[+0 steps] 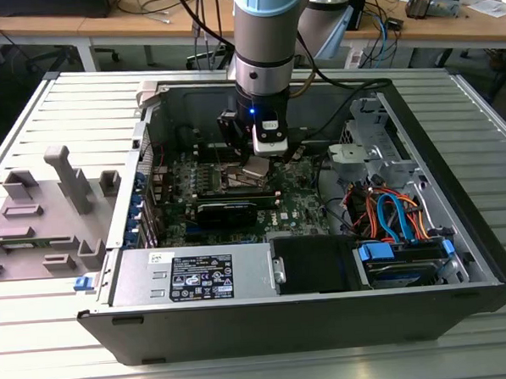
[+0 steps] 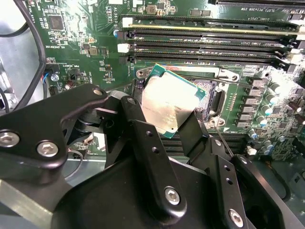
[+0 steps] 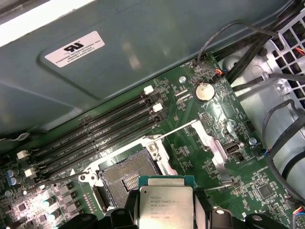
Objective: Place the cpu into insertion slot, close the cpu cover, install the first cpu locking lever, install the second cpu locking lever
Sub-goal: 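Place the cpu into insertion slot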
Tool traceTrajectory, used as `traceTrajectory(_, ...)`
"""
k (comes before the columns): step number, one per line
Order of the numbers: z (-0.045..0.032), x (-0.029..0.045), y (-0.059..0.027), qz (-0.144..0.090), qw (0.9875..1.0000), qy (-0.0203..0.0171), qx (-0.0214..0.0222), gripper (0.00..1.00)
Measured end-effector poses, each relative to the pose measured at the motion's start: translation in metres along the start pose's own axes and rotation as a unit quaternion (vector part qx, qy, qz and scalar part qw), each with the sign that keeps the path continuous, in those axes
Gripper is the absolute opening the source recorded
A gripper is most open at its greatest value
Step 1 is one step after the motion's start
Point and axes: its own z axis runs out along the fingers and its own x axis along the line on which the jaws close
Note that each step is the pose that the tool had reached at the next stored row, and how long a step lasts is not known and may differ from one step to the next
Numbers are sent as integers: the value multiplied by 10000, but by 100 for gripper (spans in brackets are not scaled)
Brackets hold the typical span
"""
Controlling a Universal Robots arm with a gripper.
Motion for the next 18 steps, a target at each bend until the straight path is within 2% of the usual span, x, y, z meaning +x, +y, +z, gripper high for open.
traceTrajectory(18,0,0,0,104,9999,-6,-1,55)
